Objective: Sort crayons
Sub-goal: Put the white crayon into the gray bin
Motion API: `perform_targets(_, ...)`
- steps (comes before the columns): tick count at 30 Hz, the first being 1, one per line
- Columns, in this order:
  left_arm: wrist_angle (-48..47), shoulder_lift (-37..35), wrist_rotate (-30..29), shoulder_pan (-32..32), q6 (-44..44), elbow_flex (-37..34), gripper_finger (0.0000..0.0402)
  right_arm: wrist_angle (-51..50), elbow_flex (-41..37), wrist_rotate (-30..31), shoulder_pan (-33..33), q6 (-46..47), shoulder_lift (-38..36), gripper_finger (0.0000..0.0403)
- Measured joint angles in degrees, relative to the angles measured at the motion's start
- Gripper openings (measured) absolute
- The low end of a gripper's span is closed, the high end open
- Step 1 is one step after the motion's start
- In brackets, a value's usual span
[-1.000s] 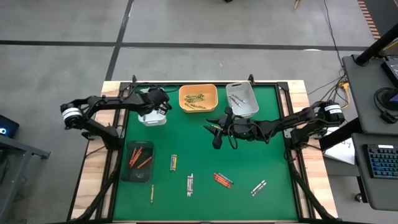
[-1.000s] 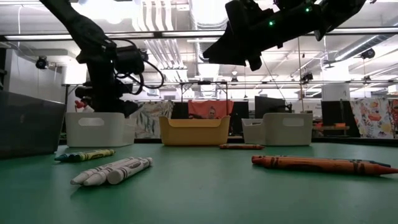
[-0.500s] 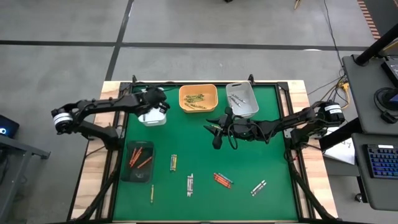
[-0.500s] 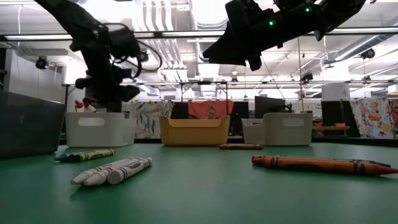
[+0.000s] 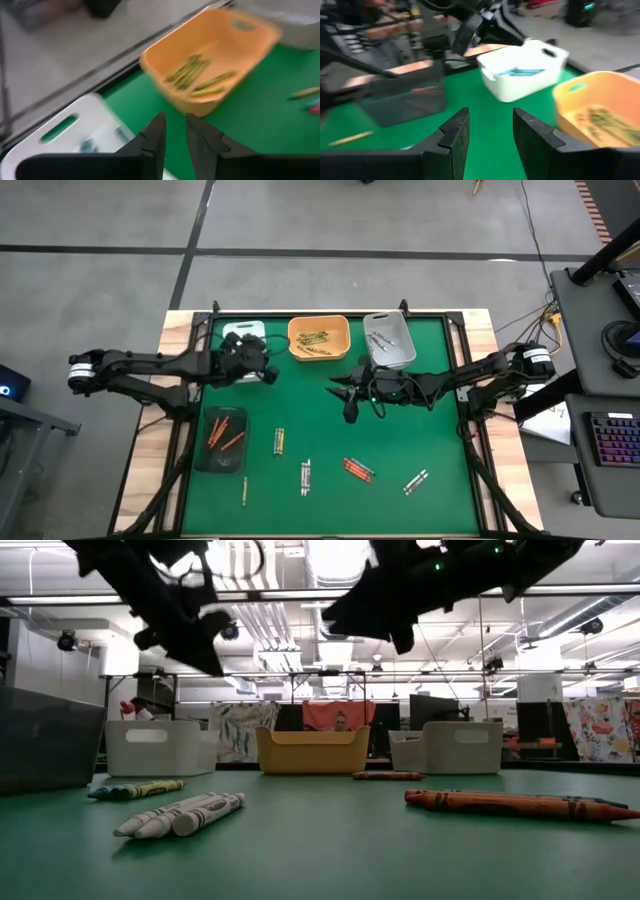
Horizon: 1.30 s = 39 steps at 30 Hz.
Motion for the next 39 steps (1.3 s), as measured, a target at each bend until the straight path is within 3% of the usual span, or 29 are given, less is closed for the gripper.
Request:
perform_targets(3,4.06,-0.39,-0.84,-3.95,2.74,0.0,0.0057,-6.68,2.99,-5.59,0.02,3.5,-0.07,0.0137)
perform_targets(7,8.75,-0.41,-1.08,-6.92,5.54,0.0,0.0057,-25.07,9.94,-10.89,0.61,9.37,0.43,0.0132)
perform_targets(12,10.5,-0.41,-1.18,-7.58,6.0,0.0,0.0057,-47.83,18.11,-11.03,4.21,14.86,2.37,0.0123)
perform_targets(20,10.84,-0.41,-1.16,-8.15,5.63,-0.02,0.0057,-70.24,25.68,-11.2,13.16,24.03,4.32,0.0111)
perform_targets(23,11.22,-0.4,-1.15,-8.17,5.62,-0.02,0.0057,-75.17,26.78,-11.95,16.4,28.45,4.26,0.0109)
perform_targets(28,13.0,-0.34,-0.49,-8.17,5.69,-0.02,0.0057,-80.27,27.22,-18.12,22.78,29.66,4.15,0.0109)
perform_targets(39,13.33,-0.25,3.04,-8.17,6.49,-0.02,0.0057,-81.72,27.01,-18.41,37.02,40.18,7.27,0.0109)
